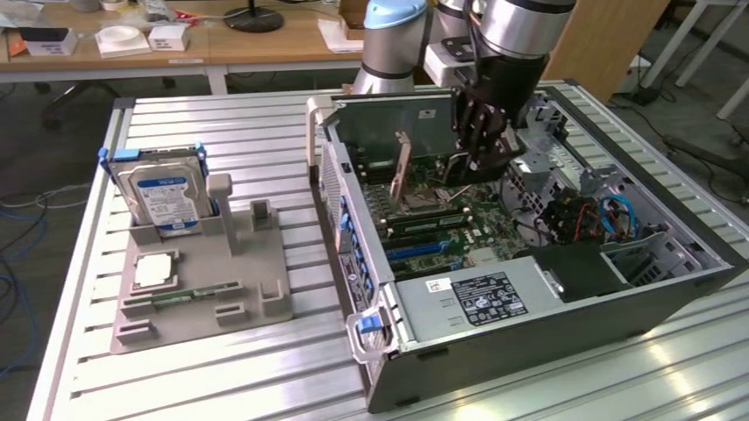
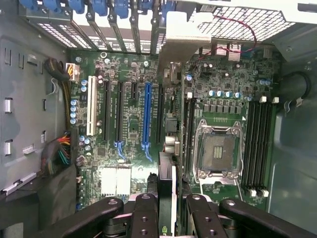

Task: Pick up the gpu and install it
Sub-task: 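Insert the gpu into the slot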

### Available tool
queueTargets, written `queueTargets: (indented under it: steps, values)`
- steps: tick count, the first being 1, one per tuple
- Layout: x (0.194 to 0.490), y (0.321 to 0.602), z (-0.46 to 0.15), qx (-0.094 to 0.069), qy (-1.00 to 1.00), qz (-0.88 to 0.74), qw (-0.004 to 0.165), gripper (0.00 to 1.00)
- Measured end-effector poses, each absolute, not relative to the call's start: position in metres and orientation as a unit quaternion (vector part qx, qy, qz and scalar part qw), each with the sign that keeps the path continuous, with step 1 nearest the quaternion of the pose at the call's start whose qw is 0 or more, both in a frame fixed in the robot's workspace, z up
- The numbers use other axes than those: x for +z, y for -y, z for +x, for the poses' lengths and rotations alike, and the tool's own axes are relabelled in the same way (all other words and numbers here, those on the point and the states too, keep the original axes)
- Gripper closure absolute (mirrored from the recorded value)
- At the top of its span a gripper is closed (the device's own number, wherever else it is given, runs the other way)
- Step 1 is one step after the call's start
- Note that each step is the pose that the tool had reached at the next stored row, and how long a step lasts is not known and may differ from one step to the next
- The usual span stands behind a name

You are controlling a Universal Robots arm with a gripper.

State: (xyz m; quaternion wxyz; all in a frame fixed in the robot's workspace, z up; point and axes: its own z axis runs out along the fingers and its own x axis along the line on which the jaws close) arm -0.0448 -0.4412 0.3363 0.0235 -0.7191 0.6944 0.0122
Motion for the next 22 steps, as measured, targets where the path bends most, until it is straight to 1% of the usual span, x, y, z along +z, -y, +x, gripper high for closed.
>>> queueTargets:
  steps: [4, 16, 22]
  values:
    - [0.334, 0.441, -0.044, 0.020, -0.695, -0.719, 0.016, 0.73]
    - [0.315, 0.442, -0.050, 0.020, -0.688, -0.725, 0.016, 0.73]
    - [0.311, 0.443, -0.055, 0.020, -0.688, -0.725, 0.017, 0.73]
